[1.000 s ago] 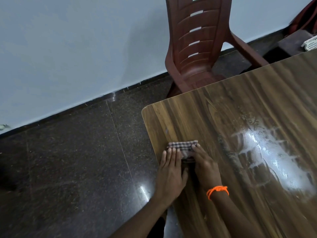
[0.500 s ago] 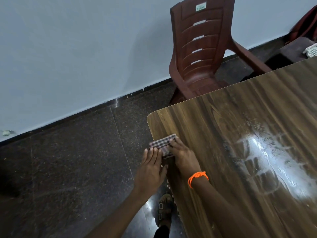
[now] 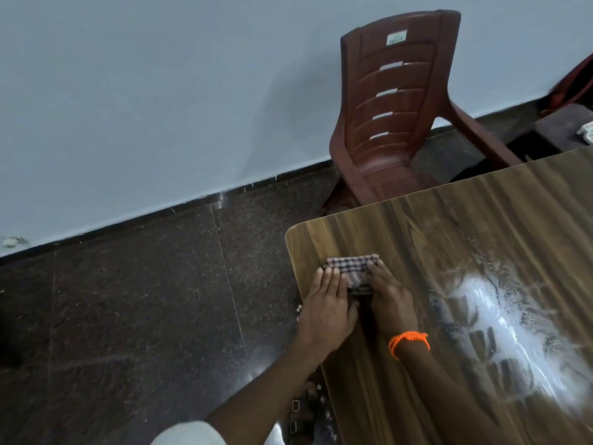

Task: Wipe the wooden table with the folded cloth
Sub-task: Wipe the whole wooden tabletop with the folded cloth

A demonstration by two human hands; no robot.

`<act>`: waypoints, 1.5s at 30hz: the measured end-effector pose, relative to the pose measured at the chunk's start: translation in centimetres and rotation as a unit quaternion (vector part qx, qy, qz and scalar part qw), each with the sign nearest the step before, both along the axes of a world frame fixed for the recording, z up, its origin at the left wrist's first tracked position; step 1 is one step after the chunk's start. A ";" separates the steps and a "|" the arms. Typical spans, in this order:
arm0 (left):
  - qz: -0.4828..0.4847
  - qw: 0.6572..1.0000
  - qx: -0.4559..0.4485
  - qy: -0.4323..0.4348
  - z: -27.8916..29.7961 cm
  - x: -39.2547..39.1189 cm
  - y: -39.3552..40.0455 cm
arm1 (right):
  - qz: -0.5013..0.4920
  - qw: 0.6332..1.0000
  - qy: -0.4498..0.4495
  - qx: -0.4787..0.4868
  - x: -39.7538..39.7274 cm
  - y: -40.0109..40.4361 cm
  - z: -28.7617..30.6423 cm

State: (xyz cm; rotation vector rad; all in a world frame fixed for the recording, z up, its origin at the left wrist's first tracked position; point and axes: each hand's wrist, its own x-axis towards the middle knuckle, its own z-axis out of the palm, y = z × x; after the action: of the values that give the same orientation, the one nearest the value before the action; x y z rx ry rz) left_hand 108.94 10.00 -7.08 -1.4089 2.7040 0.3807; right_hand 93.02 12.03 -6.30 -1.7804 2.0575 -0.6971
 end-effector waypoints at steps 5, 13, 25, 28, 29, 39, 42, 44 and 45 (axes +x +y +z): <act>0.046 0.999 -0.025 -0.014 -0.3 2.6 -4.1 | 0.080 0.996 0.037 0.014 2.1 -5.6 0.2; 0.055 0.996 -0.011 0.071 -1.8 7.7 1.7 | 0.140 0.990 0.031 -0.009 5.1 -0.5 -1.4; -0.020 1.000 -0.015 0.006 -0.8 0.5 -5.6 | -0.047 0.999 0.005 -0.021 0.6 -3.8 -0.7; -0.003 0.999 -0.031 -0.015 -0.5 0.8 -9.1 | -0.034 0.999 0.000 -0.019 1.0 -7.6 -0.4; 0.004 0.999 -0.031 -0.021 -0.5 1.4 -10.0 | -0.018 1.000 0.001 -0.011 1.3 -8.7 -0.3; 0.052 0.998 -0.024 -0.007 -0.5 6.7 -10.1 | 0.093 0.995 0.020 0.019 5.9 -9.8 -0.1; 0.044 0.999 -0.014 -0.029 -0.2 7.1 -8.7 | 0.092 0.995 0.012 0.027 6.1 -8.5 -0.1; 0.034 0.998 -0.020 -0.038 -0.1 7.3 -7.4 | 0.100 0.994 0.013 0.030 6.1 -7.1 -0.1; 0.031 0.999 -0.021 -0.038 -0.1 7.4 -6.7 | 0.105 0.994 0.016 0.030 6.1 -6.5 -0.1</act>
State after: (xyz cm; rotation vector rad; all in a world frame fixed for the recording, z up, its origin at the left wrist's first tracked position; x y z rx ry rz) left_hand 116.36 3.27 -7.19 -1.4881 2.6286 0.2712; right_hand 99.07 5.57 -6.37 -1.9485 1.8555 -0.5435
